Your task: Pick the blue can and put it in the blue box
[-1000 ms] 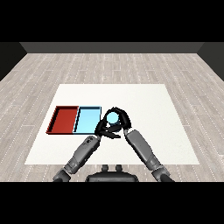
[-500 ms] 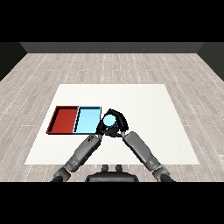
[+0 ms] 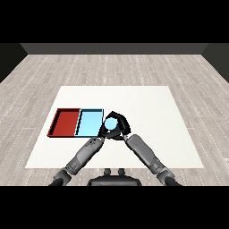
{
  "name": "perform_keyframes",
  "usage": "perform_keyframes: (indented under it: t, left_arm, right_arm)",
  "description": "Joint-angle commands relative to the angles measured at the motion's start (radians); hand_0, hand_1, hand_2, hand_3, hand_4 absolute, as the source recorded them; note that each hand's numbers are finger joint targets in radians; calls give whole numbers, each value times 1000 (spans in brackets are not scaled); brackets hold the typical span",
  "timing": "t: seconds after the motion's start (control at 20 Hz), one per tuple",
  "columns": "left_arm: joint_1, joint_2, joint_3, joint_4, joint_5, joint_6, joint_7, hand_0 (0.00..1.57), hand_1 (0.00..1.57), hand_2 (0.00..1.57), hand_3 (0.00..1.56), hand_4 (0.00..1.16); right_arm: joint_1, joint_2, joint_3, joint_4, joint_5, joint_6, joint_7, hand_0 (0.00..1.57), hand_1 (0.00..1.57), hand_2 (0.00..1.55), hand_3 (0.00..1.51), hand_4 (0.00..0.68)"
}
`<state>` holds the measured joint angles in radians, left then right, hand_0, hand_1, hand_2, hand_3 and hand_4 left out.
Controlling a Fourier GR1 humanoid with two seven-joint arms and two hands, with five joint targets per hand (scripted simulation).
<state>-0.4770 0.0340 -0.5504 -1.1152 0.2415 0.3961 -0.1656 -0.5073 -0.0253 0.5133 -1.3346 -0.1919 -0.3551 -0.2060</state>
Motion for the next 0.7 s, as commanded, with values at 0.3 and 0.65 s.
perform_keyframes:
  t: [0.3, 0.65]
  left_arm:
    - [-35, -32, -97, 122, 103, 127, -127, 788, 788, 850, 579, 650]
    - [-80, -33, -31, 79, 174, 153, -59, 1438, 1438, 1347, 1040, 625]
  right_arm:
    - [42, 23, 6, -56, -19, 31, 15, 1487, 1487, 1459, 1405, 592]
    - [10, 21, -81, 9, -8, 97, -3, 1460, 1460, 1452, 1405, 575]
